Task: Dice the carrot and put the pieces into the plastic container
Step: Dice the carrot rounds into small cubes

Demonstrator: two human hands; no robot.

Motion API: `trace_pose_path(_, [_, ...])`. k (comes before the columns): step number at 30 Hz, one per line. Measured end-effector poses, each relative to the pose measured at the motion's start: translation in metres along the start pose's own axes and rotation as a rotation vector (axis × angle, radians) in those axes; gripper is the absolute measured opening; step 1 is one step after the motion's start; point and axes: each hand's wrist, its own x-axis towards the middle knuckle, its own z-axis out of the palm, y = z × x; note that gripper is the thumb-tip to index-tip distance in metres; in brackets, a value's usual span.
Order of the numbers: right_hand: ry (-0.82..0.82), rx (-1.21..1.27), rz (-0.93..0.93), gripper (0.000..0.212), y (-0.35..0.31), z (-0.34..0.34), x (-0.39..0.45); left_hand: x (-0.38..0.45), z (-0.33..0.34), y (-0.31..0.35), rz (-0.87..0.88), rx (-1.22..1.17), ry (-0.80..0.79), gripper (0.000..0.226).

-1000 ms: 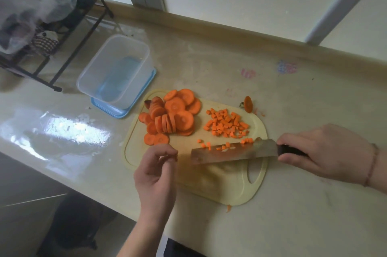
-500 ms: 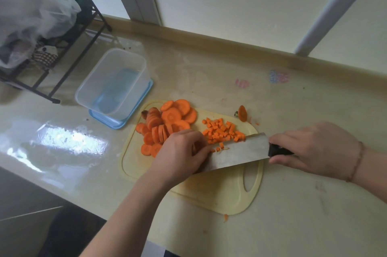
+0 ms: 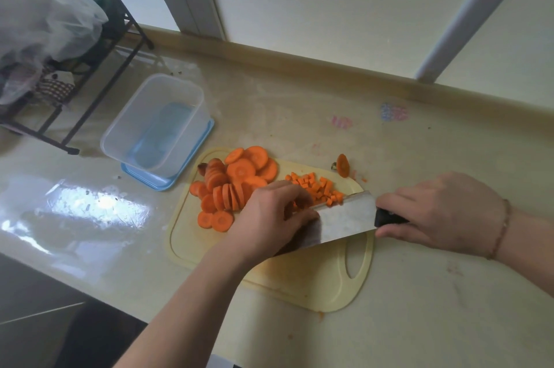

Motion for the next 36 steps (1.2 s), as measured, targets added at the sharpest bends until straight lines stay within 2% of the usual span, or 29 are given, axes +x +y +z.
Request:
trace_pose_path(3, [0.005, 0.014, -0.023, 0.058, -0.001, -0.003, 0.000, 0.003, 0.000, -0.004, 0.020, 0.011, -0.004, 0.014])
trace_pose_path(9, [-0.004, 0.010, -0.042, 0.056, 0.002, -0.007, 0.000, 0.011, 0.007, -0.007, 0.028, 0.130, 0.089, 0.022])
trace_pose_path(12, [0.004, 0.006, -0.030, 0.057, 0.003, -0.007, 0.003, 0.017, 0.006, 0.003, 0.023, 0.104, 0.096, 0.043])
trace_pose_path(14, [0.002, 0.012, -0.033, 0.057, 0.003, -0.006, 0.004, 0.022, 0.007, 0.007, 0.047, 0.230, 0.083, 0.053])
trace_pose_path(17, [-0.017, 0.011, -0.055, 0.054, 0.003, -0.006, 0.005, 0.030, 0.010, 0.009, 0.069, 0.351, 0.077, 0.055])
trace_pose_path(20, [-0.030, 0.008, -0.073, 0.051, 0.001, -0.006, 0.003, 0.037, 0.013, 0.007, 0.069, 0.407, 0.060, 0.050])
trace_pose_path(24, [-0.032, 0.028, -0.077, 0.051, 0.001, -0.006, -0.002, 0.034, -0.002, -0.001, 0.181, 0.355, 0.133, 0.016])
trace_pose_path(28, [0.002, 0.081, -0.039, 0.051, -0.006, -0.004, -0.021, 0.025, -0.049, -0.027, 0.085, 0.301, 0.270, 0.023])
trace_pose_path(30, [0.030, 0.102, 0.008, 0.054, -0.013, -0.002, -0.031, 0.028, -0.067, -0.040, 0.023, 0.373, 0.217, 0.023])
trace_pose_path(33, [0.039, 0.158, 0.077, 0.057, -0.025, 0.001, -0.038, 0.041, -0.075, -0.042, -0.056, 0.464, -0.010, 0.039])
trace_pose_path(36, [0.051, 0.187, 0.123, 0.054, -0.035, 0.001, -0.036, 0.053, -0.073, -0.036, -0.112, 0.484, -0.129, 0.042])
